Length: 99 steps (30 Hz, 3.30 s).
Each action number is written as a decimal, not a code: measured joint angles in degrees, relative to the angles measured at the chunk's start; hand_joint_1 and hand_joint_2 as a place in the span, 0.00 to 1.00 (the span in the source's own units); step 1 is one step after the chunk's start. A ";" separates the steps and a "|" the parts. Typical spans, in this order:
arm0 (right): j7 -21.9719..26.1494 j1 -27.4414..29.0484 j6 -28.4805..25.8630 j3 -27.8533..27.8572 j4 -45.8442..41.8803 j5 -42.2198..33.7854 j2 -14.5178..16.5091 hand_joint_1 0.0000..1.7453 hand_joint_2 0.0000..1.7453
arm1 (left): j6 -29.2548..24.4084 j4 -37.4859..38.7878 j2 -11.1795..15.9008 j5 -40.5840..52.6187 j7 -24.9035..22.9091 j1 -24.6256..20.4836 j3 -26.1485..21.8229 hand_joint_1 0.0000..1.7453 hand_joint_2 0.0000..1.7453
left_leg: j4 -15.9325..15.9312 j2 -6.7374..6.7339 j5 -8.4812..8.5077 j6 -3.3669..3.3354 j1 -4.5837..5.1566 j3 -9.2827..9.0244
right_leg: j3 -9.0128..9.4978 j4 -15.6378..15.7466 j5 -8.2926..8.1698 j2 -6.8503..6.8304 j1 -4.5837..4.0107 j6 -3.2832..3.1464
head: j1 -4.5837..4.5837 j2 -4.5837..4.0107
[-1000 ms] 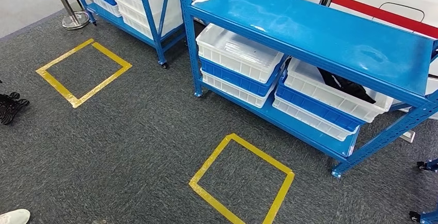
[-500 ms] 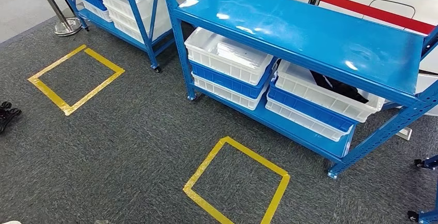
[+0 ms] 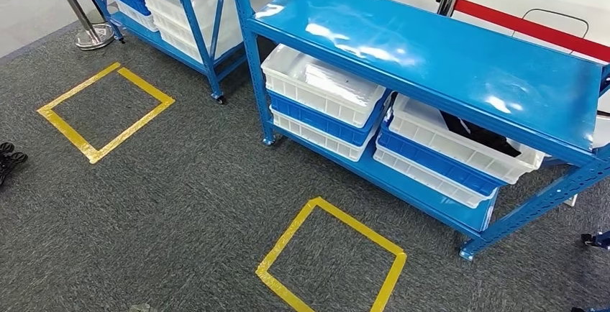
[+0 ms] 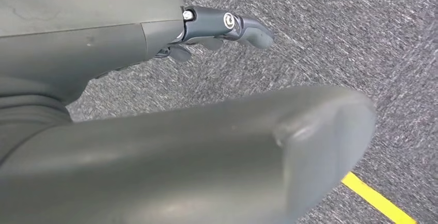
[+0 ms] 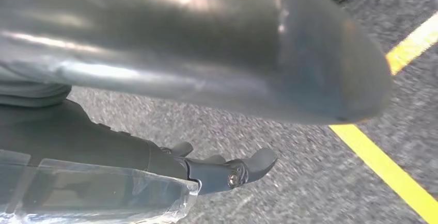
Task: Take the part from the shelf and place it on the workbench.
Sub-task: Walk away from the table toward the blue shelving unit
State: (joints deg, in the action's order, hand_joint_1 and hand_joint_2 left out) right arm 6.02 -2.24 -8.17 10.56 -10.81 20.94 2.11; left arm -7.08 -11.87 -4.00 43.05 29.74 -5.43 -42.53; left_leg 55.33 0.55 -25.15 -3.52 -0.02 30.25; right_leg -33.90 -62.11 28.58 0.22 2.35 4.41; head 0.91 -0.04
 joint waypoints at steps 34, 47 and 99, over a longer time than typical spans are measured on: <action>-0.98 -0.88 0.18 -0.07 -0.06 0.95 0.46 0.00 0.00 | -0.61 -0.02 0.09 -0.55 0.11 0.10 -0.08 0.00 0.00 | 2.82 0.03 -2.49 1.21 0.22 0.50 | -0.04 3.25 -0.76 -0.62 0.38 -0.76 | -0.14 0.01; -0.86 -0.91 0.20 -0.08 -0.08 1.08 0.50 0.00 0.00 | -0.67 -0.01 0.05 -0.67 0.11 0.00 -0.08 0.00 0.00 | 8.67 -0.35 -0.21 1.66 -0.52 8.15 | 5.32 3.47 2.55 0.11 -0.38 -4.25 | -0.64 0.00; -0.37 -1.29 -0.57 -0.07 -0.38 1.14 0.33 0.00 0.00 | -4.85 -0.05 -1.06 -0.60 -1.69 -0.81 -0.17 0.00 0.00 | 3.19 -4.26 -2.18 1.81 1.23 1.34 | 3.23 6.28 -1.97 -2.04 -1.05 -4.83 | -1.19 0.00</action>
State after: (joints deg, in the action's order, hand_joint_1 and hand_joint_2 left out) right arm 5.65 -3.52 -8.74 10.49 -11.19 22.08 2.44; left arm -11.93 -11.93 -5.05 42.45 28.04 -6.23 -42.71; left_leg 58.52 -3.71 -27.33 -1.71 1.21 31.60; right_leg -30.67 -55.84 26.61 -1.82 1.30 -0.42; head -0.29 -0.04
